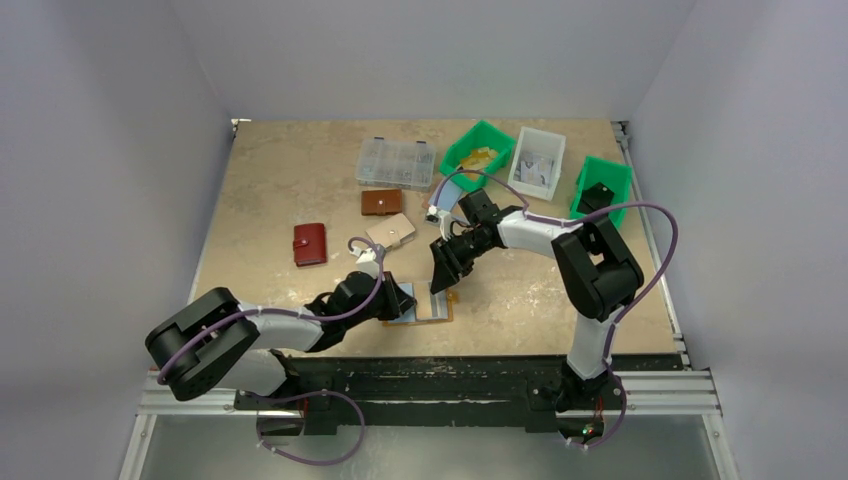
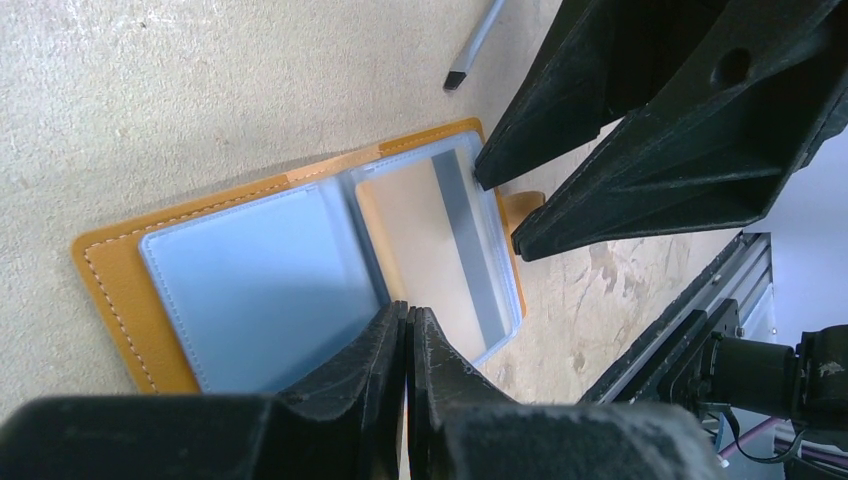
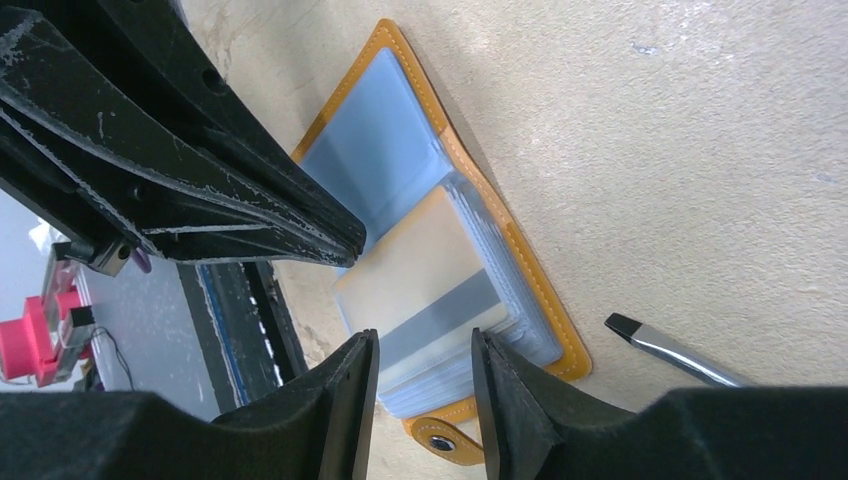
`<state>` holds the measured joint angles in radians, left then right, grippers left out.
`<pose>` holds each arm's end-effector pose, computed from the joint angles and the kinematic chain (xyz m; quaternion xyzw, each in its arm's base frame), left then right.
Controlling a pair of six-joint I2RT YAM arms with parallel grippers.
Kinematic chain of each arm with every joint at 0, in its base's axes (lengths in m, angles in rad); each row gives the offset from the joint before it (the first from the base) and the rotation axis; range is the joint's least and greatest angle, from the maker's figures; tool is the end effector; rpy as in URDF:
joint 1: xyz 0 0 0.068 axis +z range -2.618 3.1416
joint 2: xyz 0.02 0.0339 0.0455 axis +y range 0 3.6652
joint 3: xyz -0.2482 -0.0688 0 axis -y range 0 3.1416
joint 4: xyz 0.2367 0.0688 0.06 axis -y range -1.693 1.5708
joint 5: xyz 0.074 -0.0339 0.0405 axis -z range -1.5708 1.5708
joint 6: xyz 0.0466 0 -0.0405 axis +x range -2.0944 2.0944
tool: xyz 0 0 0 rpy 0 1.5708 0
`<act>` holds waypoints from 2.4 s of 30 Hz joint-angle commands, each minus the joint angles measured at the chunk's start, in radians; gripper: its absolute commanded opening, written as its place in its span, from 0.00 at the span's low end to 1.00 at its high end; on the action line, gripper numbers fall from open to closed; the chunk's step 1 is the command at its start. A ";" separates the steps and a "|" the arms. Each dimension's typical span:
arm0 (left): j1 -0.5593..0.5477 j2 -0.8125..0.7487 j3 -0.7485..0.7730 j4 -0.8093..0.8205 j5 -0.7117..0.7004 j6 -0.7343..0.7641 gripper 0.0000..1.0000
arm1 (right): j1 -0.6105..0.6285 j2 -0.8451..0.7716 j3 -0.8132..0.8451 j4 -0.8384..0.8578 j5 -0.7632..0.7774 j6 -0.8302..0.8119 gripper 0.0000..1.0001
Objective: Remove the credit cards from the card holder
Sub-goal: Remove the credit card from the card holder.
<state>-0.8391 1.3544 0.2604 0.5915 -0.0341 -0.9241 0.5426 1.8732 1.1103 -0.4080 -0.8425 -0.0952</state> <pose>0.1577 -0.1733 0.1151 -0.0452 0.8594 -0.3835 0.3350 0.2795 0.2091 0.1335 -0.3575 0.8238 0.4310 0.0878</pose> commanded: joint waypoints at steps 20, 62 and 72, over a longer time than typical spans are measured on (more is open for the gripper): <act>0.001 0.082 0.047 0.010 -0.026 -0.005 0.00 | -0.006 -0.045 -0.018 0.065 0.097 0.085 0.55; 0.001 0.095 0.033 0.010 -0.043 -0.030 0.00 | -0.005 -0.006 0.000 0.011 -0.011 0.061 0.42; 0.001 0.090 0.030 0.022 -0.034 -0.033 0.00 | -0.005 -0.012 0.006 0.002 -0.109 0.048 0.33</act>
<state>-0.8391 1.4384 0.2909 0.5930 -0.0776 -0.9516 0.5312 1.8606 1.0935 -0.3973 -0.8665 -0.0269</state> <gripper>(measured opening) 0.028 0.339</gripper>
